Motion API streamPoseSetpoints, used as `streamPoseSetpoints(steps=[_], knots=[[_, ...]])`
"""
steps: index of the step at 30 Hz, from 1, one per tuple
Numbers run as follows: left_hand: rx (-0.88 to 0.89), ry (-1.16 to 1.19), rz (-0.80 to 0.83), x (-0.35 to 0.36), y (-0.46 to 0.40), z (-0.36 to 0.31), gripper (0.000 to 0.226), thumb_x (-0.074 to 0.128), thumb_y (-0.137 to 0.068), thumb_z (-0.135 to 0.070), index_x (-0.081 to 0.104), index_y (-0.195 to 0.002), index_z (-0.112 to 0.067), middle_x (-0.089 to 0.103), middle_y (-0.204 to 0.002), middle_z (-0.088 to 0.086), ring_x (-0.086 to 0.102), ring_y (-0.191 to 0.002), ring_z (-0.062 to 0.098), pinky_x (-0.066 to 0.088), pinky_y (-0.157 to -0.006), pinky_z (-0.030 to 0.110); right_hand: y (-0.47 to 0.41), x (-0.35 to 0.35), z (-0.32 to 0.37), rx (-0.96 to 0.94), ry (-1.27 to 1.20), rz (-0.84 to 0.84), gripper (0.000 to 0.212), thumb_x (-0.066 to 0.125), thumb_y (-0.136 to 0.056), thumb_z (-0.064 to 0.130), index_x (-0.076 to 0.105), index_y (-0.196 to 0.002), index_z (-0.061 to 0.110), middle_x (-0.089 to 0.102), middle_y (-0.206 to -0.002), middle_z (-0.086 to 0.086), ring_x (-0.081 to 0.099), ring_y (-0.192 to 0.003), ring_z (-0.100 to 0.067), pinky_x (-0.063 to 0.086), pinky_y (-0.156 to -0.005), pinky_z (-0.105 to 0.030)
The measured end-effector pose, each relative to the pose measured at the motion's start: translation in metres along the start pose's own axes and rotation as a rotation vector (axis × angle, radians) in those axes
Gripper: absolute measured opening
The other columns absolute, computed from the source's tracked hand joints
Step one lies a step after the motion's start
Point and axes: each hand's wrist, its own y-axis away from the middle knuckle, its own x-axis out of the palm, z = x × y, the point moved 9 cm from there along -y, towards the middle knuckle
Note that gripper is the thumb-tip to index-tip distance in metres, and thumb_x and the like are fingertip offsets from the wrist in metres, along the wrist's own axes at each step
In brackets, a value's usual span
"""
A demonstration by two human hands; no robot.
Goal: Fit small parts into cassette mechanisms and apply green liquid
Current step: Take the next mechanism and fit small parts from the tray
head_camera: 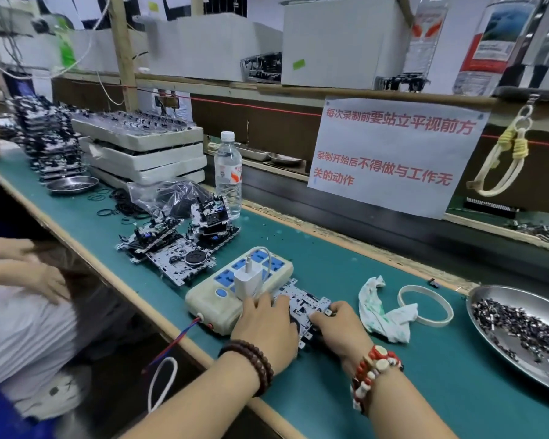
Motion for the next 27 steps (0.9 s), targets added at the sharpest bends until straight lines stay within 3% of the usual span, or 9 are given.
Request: streamPoseSetpoints(steps=[3,7,10,13,18,20,22,24,27], knots=[[0.073,0.040,-0.004,-0.004,0.007,-0.017,0.042,0.032,-0.097,-0.031,0.030,-0.138,-0.018,0.034,-0.140,0.005,0.025,-0.127,0.024,0.022,-0.105,0.034,0.006,-0.018,-0.003,-0.013,-0.041,-0.019,0.033,0.054,-0.089,0.016,0.040,-0.118,0.009,0.057,-0.112,-0.018,0.059,-0.097,-0.032,0.049,-0.090,-0.047],[0.120,0.167,-0.017,0.000,0.017,-0.045,0.040,0.035,-0.096,-0.031,0.032,-0.135,-0.023,0.034,-0.135,-0.001,0.028,-0.124,0.024,0.032,-0.102,0.036,0.026,-0.066,-0.024,-0.026,-0.054,-0.059,0.019,0.056,-0.089,0.014,0.046,-0.105,0.015,0.062,-0.102,-0.014,0.059,-0.090,-0.029,0.051,-0.087,-0.049],[0.223,0.230,-0.036,0.004,0.023,-0.081,0.041,0.038,-0.095,-0.033,0.031,-0.136,-0.026,0.035,-0.132,-0.002,0.029,-0.122,0.021,0.033,-0.100,0.034,0.048,-0.111,-0.046,-0.010,-0.055,-0.074,0.015,0.057,-0.090,0.012,0.046,-0.098,0.019,0.064,-0.097,-0.012,0.057,-0.075,-0.023,0.050,-0.062,-0.035],[0.315,0.366,0.113,0.024,0.028,-0.123,0.043,0.040,-0.096,-0.033,0.030,-0.138,-0.027,0.041,-0.132,-0.001,0.039,-0.120,0.020,0.035,-0.100,0.031,0.072,-0.155,-0.071,0.048,-0.086,-0.073,0.016,0.057,-0.090,0.008,0.047,-0.101,0.015,0.061,-0.093,-0.014,0.052,-0.065,-0.018,0.044,-0.047,-0.024],[0.430,0.460,0.306,0.060,0.040,-0.184,0.047,0.044,-0.096,-0.028,0.030,-0.140,-0.026,0.055,-0.116,-0.004,0.055,-0.095,0.017,0.039,-0.082,0.021,0.099,-0.213,-0.101,0.138,-0.013,-0.153,0.026,0.055,-0.092,0.008,0.044,-0.115,0.007,0.059,-0.096,-0.014,0.055,-0.068,-0.020,0.046,-0.053,-0.030],[0.446,0.481,0.303,0.066,0.040,-0.199,0.047,0.046,-0.095,-0.025,0.030,-0.140,-0.028,0.054,-0.104,-0.008,0.050,-0.083,0.010,0.038,-0.077,0.018,0.102,-0.225,-0.105,0.153,0.178,-0.177,0.038,0.055,-0.093,0.017,0.041,-0.128,0.008,0.057,-0.118,-0.015,0.060,-0.094,-0.026,0.051,-0.076,-0.037],[0.449,0.487,0.297,0.071,0.040,-0.203,0.047,0.047,-0.095,-0.023,0.032,-0.139,-0.029,0.050,-0.094,-0.011,0.046,-0.073,0.003,0.036,-0.072,0.016,0.102,-0.234,-0.103,0.151,0.387,-0.215,0.048,0.054,-0.093,0.024,0.038,-0.136,0.011,0.050,-0.133,-0.010,0.053,-0.114,-0.023,0.042,-0.095,-0.032],[0.434,0.500,0.317,0.077,0.038,-0.200,0.046,0.047,-0.094,-0.023,0.033,-0.138,-0.030,0.051,-0.091,-0.011,0.045,-0.067,-0.001,0.035,-0.064,0.015,0.099,-0.235,-0.097,0.123,0.482,-0.257,0.046,0.052,-0.093,0.023,0.040,-0.135,0.012,0.047,-0.137,-0.006,0.049,-0.115,-0.019,0.038,-0.095,-0.026],[0.396,0.538,0.318,0.082,0.037,-0.191,0.045,0.048,-0.094,-0.025,0.033,-0.136,-0.031,0.054,-0.093,-0.011,0.046,-0.070,-0.002,0.034,-0.058,0.006,0.089,-0.234,-0.077,0.034,0.548,-0.355,0.043,0.051,-0.092,0.022,0.043,-0.134,0.013,0.046,-0.136,-0.008,0.046,-0.121,-0.024,0.037,-0.099,-0.029]])
